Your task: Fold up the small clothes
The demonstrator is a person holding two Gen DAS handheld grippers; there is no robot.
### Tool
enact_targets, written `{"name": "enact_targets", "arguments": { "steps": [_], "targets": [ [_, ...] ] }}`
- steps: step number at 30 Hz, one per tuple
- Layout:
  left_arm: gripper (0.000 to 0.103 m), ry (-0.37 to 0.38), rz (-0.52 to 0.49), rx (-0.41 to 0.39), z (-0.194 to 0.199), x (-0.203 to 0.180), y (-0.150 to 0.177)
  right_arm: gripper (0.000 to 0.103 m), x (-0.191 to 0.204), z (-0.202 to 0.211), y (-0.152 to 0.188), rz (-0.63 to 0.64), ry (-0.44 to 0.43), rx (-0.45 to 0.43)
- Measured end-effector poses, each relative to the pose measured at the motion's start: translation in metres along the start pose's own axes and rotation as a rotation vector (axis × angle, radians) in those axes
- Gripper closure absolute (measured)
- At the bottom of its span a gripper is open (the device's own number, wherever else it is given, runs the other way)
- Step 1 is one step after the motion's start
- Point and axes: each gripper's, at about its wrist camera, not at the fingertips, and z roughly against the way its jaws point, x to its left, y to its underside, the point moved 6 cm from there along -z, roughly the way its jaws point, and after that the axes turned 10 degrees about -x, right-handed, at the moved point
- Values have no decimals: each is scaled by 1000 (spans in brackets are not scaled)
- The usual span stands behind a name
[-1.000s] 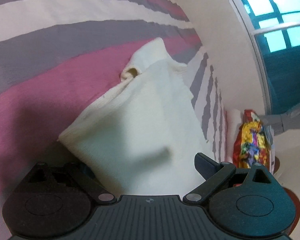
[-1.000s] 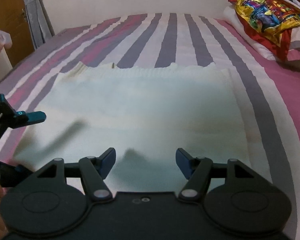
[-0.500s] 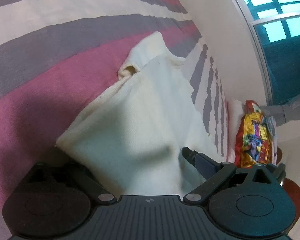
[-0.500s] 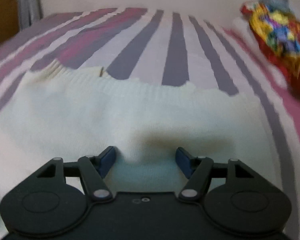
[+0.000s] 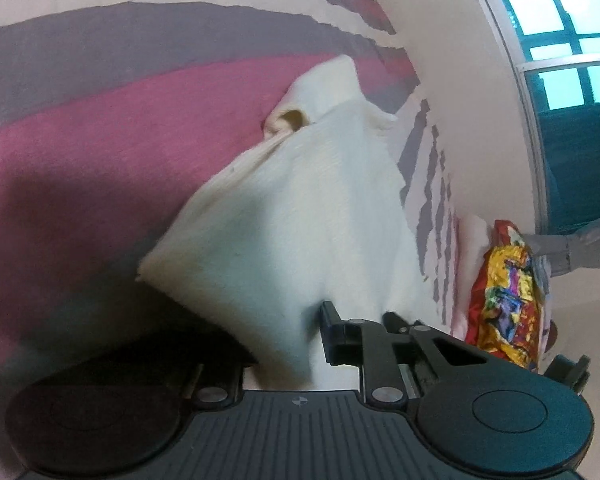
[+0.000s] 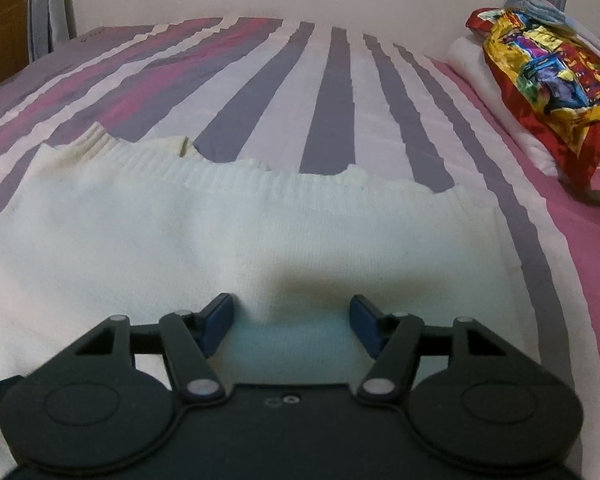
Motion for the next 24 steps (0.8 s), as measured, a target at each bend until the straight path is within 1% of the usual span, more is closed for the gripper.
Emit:
{"name": "enact_targets", "arguments": {
  "steps": [5, 6, 7, 9, 11, 13, 15, 18, 20, 22, 24],
  "targets": [
    [82, -13, -22, -41, 1, -6, 0, 38, 1, 0, 2, 11, 0, -7],
    [88, -18, -40, -51, 2, -9, 0, 38, 0, 1, 1, 1, -4, -4],
    [92, -21, -62, -62, 3, -13, -1, 38, -1, 2, 0, -11, -12, -2],
    [92, -9, -93, -77, 5, -21, -2, 38, -3, 5, 0, -19, -21, -3],
    [95, -1, -127, -93, 8, -30, -4, 38, -6, 9, 0, -30, -31, -8],
    [95, 10, -178, -106, 11, -40, -5, 38, -11, 12, -1, -52, -36, -9],
    [95, 19, -208, -113, 13, -48, -8, 38, -15, 14, -1, -72, -43, -11],
    [95, 28, -207, -126, 17, -55, -11, 38, -20, 16, 2, -72, -37, -11],
    [95, 46, -203, -150, 23, -61, -12, 38, -20, 14, 4, -31, -19, -1],
    [95, 56, -246, -169, 25, -70, -8, 39, -24, 17, 3, -48, -34, -6],
    [95, 68, -294, -172, 26, -80, -3, 38, -31, 24, 0, -79, -45, -21]
  ]
}}
